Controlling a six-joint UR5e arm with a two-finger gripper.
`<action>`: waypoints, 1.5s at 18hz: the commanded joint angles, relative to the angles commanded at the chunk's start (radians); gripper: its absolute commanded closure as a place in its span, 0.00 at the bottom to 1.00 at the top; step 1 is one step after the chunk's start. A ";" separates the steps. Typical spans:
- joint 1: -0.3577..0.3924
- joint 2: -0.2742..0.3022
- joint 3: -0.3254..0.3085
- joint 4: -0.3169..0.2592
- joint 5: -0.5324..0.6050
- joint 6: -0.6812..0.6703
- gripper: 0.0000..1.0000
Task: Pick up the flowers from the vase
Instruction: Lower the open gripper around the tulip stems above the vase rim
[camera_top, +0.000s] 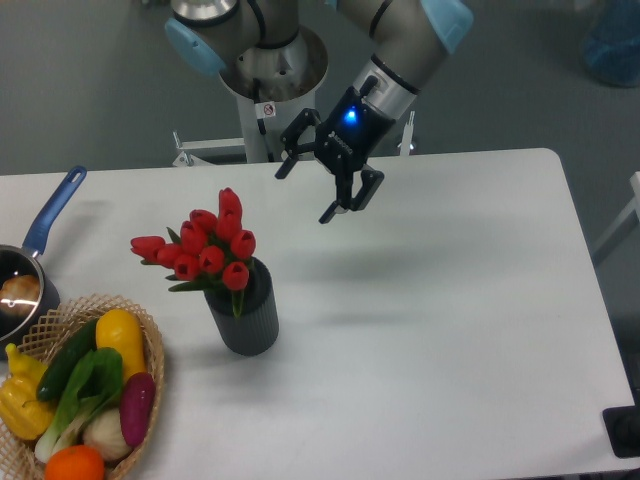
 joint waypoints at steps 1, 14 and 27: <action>-0.005 -0.006 0.005 0.003 -0.006 0.000 0.00; -0.038 -0.086 -0.011 0.109 -0.158 -0.014 0.00; -0.083 -0.124 0.006 0.110 -0.161 -0.066 0.00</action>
